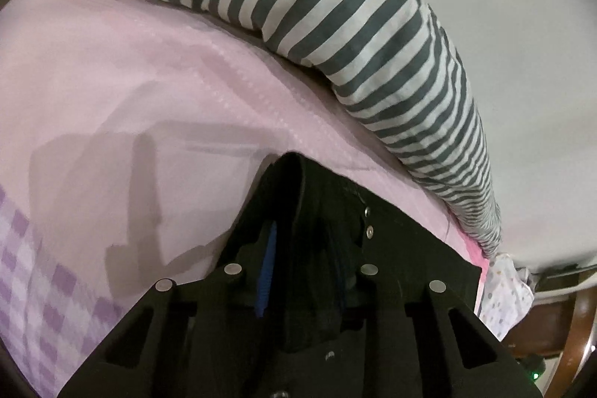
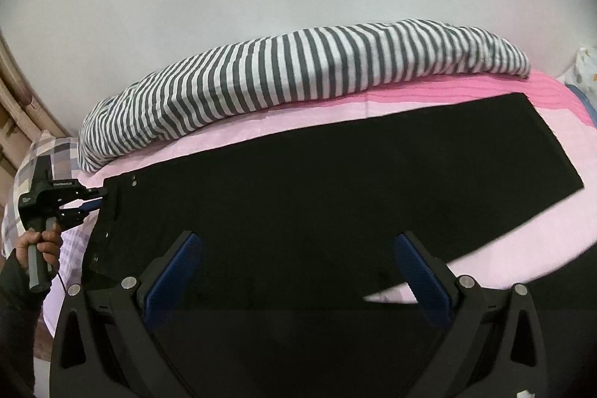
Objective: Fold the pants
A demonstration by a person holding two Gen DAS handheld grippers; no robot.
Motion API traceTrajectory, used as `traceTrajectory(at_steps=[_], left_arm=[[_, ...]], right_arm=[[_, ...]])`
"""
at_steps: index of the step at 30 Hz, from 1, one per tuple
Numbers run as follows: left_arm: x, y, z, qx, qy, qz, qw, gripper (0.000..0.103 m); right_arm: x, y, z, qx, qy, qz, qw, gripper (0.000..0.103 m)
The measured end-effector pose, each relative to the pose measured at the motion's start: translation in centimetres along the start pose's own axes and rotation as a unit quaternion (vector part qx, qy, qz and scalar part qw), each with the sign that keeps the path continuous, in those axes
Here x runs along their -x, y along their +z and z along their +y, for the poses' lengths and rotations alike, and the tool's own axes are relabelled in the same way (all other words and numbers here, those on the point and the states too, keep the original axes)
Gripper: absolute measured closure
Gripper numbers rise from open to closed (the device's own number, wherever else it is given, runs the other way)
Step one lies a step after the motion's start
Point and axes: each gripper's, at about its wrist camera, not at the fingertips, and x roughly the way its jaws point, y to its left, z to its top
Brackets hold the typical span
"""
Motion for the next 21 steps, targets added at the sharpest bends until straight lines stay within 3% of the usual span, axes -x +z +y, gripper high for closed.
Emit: traceTrajectory(at_steps=[11, 12, 13, 17, 21], left_arm=[[-1.7, 2.7, -0.5, 0.000, -0.045, 0.000, 0.9990, 0.078], [-1.5, 2.5, -0.5, -0.006, -0.045, -0.003, 0.9990, 0.084], [-1.2, 2.3, -0.6, -0.018, -0.037, -0.010, 0.9991, 0.094], [1.0, 1.2, -1.4, -0.042, -0.040, -0.055, 0.9968, 0.097], [3.7, -0.7, -3.5, -0.069, -0.059, -0.103, 0.9905, 0.097]], right_arm=[[-4.7, 2.4, 1.1, 0.033, 0.026, 0.022, 0.999, 0.000], [-5.2, 2.8, 1.2, 0.039, 0.035, 0.027, 0.998, 0.000], [-5.9, 3.4, 1.2, 0.055, 0.048, 0.038, 0.997, 0.000], [-8.4, 5.8, 1.6, 0.123, 0.088, 0.079, 0.985, 0.000], [-10.4, 8.6, 2.3, 0.198, 0.128, 0.116, 0.965, 0.000]])
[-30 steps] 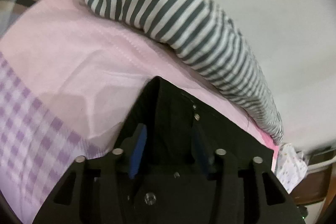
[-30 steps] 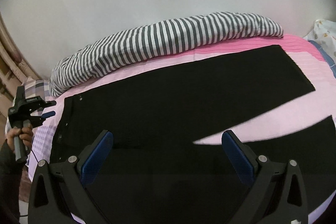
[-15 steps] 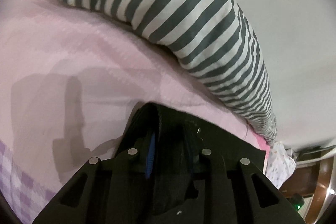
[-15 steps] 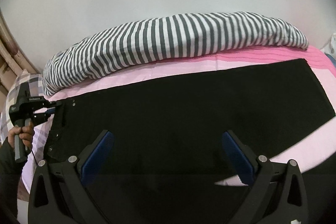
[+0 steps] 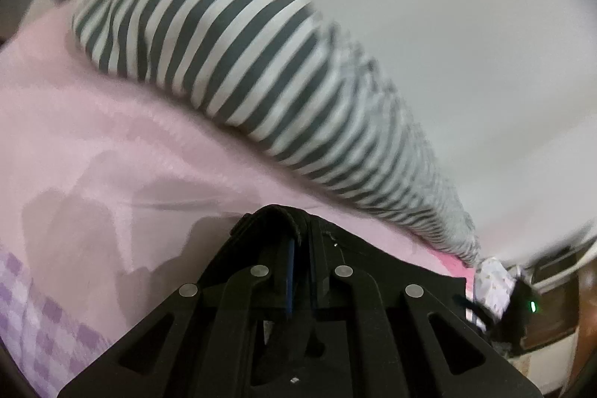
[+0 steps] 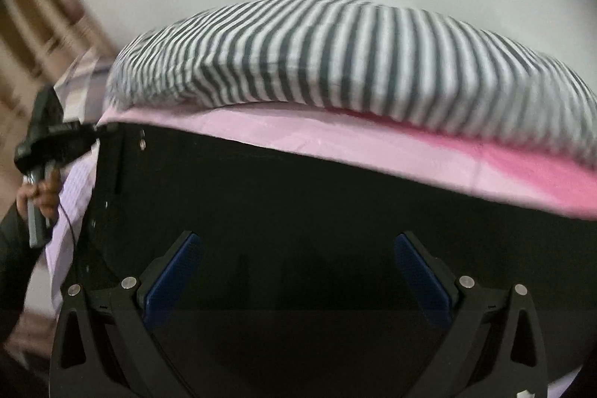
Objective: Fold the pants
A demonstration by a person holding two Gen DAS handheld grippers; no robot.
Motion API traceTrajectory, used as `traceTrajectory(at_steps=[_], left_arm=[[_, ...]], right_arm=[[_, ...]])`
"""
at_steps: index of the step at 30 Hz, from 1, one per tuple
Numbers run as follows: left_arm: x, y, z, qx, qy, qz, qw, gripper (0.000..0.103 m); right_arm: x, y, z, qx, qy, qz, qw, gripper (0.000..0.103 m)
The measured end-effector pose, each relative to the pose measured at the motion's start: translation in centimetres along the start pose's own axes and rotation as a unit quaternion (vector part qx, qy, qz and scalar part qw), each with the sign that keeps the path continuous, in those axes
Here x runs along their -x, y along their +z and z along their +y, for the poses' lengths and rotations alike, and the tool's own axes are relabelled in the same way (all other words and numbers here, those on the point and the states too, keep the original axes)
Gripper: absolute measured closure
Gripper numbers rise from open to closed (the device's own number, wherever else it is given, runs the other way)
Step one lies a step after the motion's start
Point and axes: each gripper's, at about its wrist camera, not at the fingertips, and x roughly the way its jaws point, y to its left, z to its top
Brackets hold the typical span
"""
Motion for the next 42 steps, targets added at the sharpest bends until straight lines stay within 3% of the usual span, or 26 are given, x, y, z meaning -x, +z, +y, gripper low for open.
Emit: traceTrajectory(at_steps=[5, 7, 17, 20, 26, 33, 34, 37, 42], left_arm=[[3.2, -1.5, -2.7, -0.026, -0.027, -0.042, 0.9984, 0.097], [4.1, -1.7, -3.2, -0.029, -0.032, -0.052, 0.9977, 0.097], [7.2, -2.6, -4.1, -0.032, -0.039, -0.074, 0.9960, 0.097], [7.2, -2.8, -4.3, -0.032, -0.032, -0.074, 0.9962, 0.097], [6.8, -2.4, -4.4, -0.030, -0.018, -0.072, 0.9967, 0.097], [6.4, -2.2, -4.5, -0.027, -0.012, -0.071, 0.9970, 0.097], [6.4, -2.2, -4.6, -0.028, -0.011, -0.071, 0.9970, 0.097], [6.3, -2.2, -4.8, -0.039, 0.001, -0.070, 0.9968, 0.097], [7.0, -2.5, -5.1, -0.057, 0.012, -0.071, 0.9958, 0.097]], right_arm=[[-1.9, 3.9, -0.1, 0.081, 0.050, 0.036, 0.995, 0.001], [-2.7, 5.1, 0.4, 0.118, 0.072, 0.056, 0.989, 0.009], [-8.0, 7.6, 2.7, 0.251, 0.155, 0.186, 0.937, 0.028], [-9.1, 7.3, 1.5, 0.252, 0.162, 0.223, 0.928, 0.043], [-8.8, 6.1, -1.7, 0.240, 0.126, 0.247, 0.930, 0.052], [-7.4, 4.7, -4.9, 0.215, 0.071, 0.239, 0.944, 0.076], [-7.1, 4.4, -4.9, 0.216, 0.058, 0.234, 0.946, 0.083], [-5.6, 3.6, -3.4, 0.228, 0.016, 0.202, 0.952, 0.090], [-2.1, 1.3, 0.3, 0.237, -0.067, 0.138, 0.959, 0.093]])
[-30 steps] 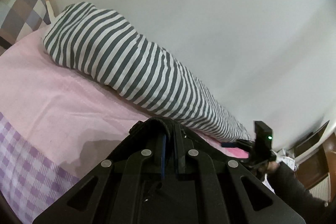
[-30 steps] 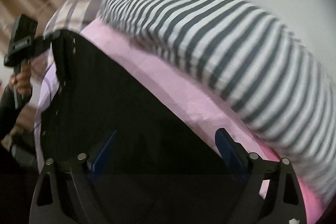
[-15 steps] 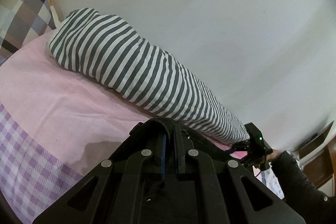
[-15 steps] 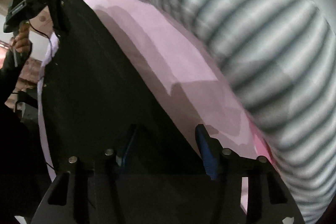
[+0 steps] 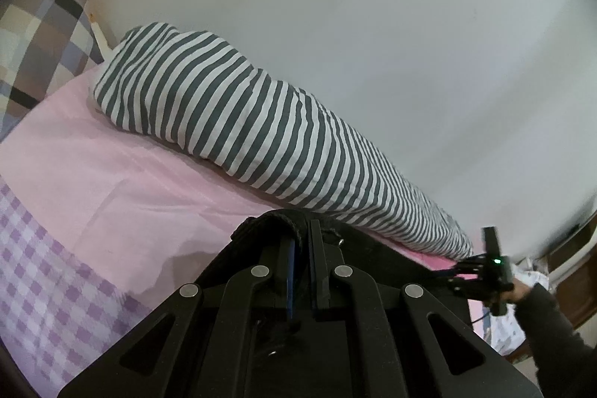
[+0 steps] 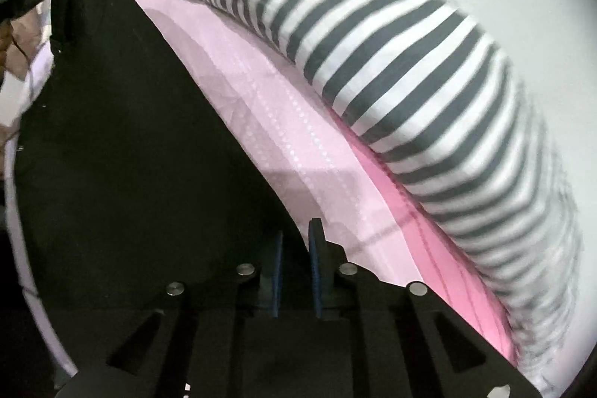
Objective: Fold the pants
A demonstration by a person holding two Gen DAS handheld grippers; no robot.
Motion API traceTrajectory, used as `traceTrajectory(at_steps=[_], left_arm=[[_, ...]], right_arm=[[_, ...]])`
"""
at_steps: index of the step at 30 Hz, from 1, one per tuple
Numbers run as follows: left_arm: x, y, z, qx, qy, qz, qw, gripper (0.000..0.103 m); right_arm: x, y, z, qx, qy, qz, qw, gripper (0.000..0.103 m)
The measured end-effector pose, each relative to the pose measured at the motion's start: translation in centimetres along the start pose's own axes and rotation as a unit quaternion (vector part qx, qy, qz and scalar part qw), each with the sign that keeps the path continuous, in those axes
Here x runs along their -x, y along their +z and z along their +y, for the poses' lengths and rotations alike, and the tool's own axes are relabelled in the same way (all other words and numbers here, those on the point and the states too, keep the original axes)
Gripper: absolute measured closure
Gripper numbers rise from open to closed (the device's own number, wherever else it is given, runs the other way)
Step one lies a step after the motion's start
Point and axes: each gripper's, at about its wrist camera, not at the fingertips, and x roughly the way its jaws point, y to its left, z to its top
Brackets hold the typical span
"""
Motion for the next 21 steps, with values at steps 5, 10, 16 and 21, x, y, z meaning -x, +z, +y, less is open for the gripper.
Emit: traceTrajectory(at_steps=[5, 10, 16, 21], left_arm=[[3.0, -0.8, -1.0, -0.032, -0.006, -0.008, 0.9995, 0.097], [6.8, -3.1, -1.9, -0.058, -0.017, -0.010, 0.9981, 0.097], [10.9, -7.1, -1.4, -0.071, -0.023, 0.007, 0.9972, 0.096], [13.0, -11.7, 0.1, -0.072, -0.013, 0.039, 0.9966, 0.096]], right_arm=[[5.2, -2.9, 4.3, -0.043, -0.072, -0.044, 0.996, 0.093], [8.9, -7.4, 8.2, -0.097, -0.123, -0.074, 0.985, 0.095], [9.7, -12.9, 11.6, -0.164, -0.118, -0.092, 0.975, 0.096], [8.3, -17.3, 13.9, -0.208, -0.083, -0.082, 0.971, 0.096]])
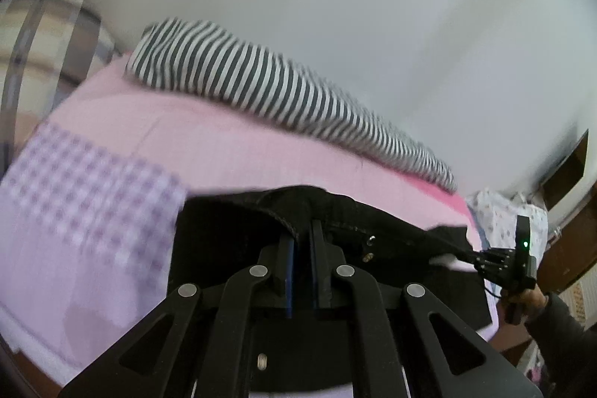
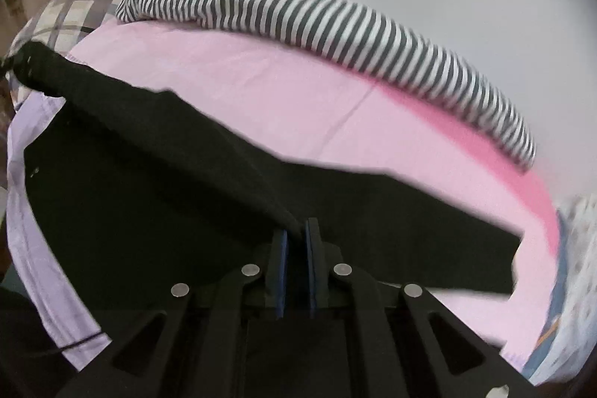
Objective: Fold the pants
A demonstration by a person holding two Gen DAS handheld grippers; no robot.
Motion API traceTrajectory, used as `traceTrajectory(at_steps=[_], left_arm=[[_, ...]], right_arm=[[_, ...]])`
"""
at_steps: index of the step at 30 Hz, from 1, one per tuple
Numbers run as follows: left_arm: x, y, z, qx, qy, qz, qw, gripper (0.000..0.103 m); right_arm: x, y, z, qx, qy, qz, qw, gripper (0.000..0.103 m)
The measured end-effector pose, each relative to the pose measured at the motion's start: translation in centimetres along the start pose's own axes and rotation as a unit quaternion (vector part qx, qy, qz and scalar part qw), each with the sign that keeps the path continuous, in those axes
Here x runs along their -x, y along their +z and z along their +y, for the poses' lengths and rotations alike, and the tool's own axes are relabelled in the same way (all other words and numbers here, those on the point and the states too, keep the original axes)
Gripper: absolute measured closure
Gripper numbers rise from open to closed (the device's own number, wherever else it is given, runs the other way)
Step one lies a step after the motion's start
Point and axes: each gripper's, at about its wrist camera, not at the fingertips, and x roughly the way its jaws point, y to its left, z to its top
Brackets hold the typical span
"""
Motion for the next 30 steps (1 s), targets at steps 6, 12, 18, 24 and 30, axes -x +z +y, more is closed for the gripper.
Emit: traceTrajectory(at_steps=[6, 12, 18, 24, 30], left_arm=[[-1.1, -5.4, 1.1, -0.005, 0.042, 0.063, 0.9971, 0.095], [-3.2, -8.6, 1.4, -0.026, 0.101, 0.116, 0.9877, 0.093], [-2.9, -8.6, 1.3, -0.024, 0.127, 0.129, 0.9832, 0.084], [-0.5, -8.7, 2.1, 0.031, 0.133, 0.145, 0.9801, 0.060], [0.5, -10.1, 3.7, 0.186, 0.028, 0.169, 0.9675, 0.057]], right_arm=[[-2.0, -3.2, 1.0, -0.016, 0.010, 0.025, 1.000, 0.096], [-3.1, -3.6, 1.6, -0.014, -0.002, 0.038, 0.999, 0.095], [-1.8, -3.8, 2.1, -0.036, 0.001, 0.028, 0.999, 0.076], [1.4, -5.3, 2.2, -0.071, 0.023, -0.001, 0.997, 0.056], [3.1, -6.8, 2.0, -0.124, 0.057, -0.026, 0.990, 0.051]])
